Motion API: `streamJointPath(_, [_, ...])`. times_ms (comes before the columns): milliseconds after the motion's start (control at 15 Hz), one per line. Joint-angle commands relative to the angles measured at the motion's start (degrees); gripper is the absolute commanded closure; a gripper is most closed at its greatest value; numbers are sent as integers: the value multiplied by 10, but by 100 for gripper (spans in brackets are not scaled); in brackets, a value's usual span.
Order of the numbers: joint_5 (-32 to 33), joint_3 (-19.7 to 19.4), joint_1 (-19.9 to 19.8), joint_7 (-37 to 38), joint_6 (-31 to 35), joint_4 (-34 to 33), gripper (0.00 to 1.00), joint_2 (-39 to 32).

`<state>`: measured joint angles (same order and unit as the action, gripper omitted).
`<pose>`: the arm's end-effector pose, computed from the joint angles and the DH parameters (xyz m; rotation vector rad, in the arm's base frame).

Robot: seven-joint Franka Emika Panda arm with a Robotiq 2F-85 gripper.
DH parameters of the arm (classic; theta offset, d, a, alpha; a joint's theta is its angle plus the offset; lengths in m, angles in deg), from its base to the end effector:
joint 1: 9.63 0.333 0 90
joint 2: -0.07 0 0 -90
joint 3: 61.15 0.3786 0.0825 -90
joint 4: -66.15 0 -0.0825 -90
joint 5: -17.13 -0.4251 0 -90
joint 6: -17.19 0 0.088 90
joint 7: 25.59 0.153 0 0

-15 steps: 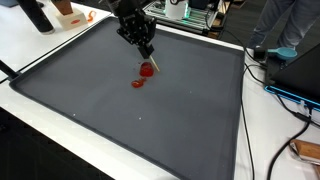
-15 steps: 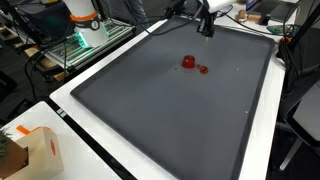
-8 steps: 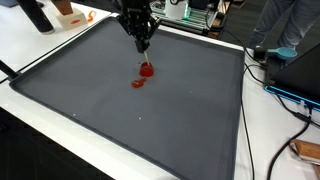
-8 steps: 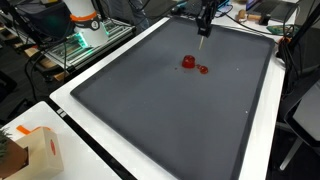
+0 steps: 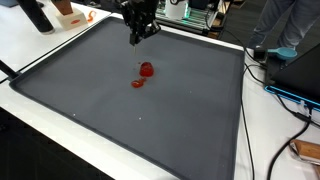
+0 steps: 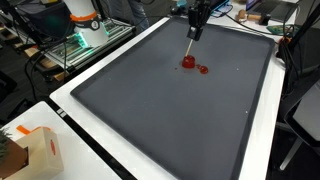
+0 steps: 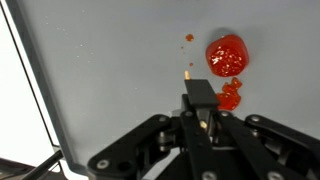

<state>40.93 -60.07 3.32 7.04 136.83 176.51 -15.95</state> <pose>0.6384 0.1218 0.3321 2.7779 -0.1337 0.0421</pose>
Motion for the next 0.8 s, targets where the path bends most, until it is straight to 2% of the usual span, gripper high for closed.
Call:
streamJointPath(0, [69, -7, 24, 78, -70, -23, 97, -18])
streamJointPath(733, [170, -6, 43, 230, -175, -90, 97, -110])
